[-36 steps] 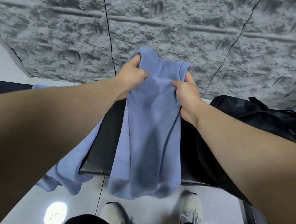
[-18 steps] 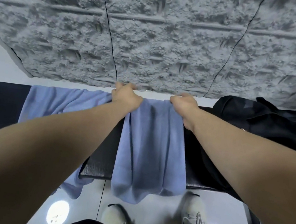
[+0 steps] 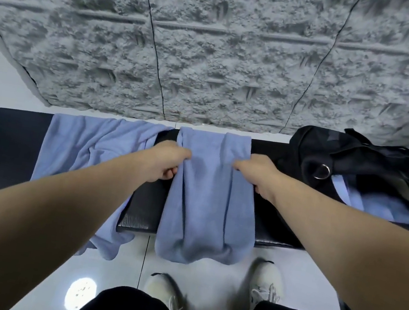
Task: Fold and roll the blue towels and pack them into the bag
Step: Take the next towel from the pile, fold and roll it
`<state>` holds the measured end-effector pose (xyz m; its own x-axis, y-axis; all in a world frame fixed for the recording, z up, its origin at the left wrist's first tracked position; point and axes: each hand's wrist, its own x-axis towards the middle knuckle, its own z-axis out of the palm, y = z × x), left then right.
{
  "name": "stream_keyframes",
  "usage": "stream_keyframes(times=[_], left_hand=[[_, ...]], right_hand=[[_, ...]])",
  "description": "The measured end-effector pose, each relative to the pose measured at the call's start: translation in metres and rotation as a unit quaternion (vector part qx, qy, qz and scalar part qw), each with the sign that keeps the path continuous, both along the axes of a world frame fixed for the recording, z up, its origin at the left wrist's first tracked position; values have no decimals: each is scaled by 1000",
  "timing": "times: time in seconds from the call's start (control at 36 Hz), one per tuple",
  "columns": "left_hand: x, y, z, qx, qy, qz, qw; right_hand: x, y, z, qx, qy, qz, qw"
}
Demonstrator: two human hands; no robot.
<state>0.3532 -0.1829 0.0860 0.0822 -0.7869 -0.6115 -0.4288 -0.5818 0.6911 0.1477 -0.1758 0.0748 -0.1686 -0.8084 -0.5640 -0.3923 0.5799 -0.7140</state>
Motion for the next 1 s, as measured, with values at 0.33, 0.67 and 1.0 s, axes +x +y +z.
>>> stream_keyframes(times=[0.33,0.67,1.0], left_hand=[[4,-9,-17,-145,7,143,979],[24,92,-38,-508,-208,-296,782],[51,154,-55,-503,-340,-505,614]], right_hand=[[-6,-3,-10,-89,75,-21,993],[-12,92,-15,-347,152,293,878],[-28,130,-13,-329,284,452,779]])
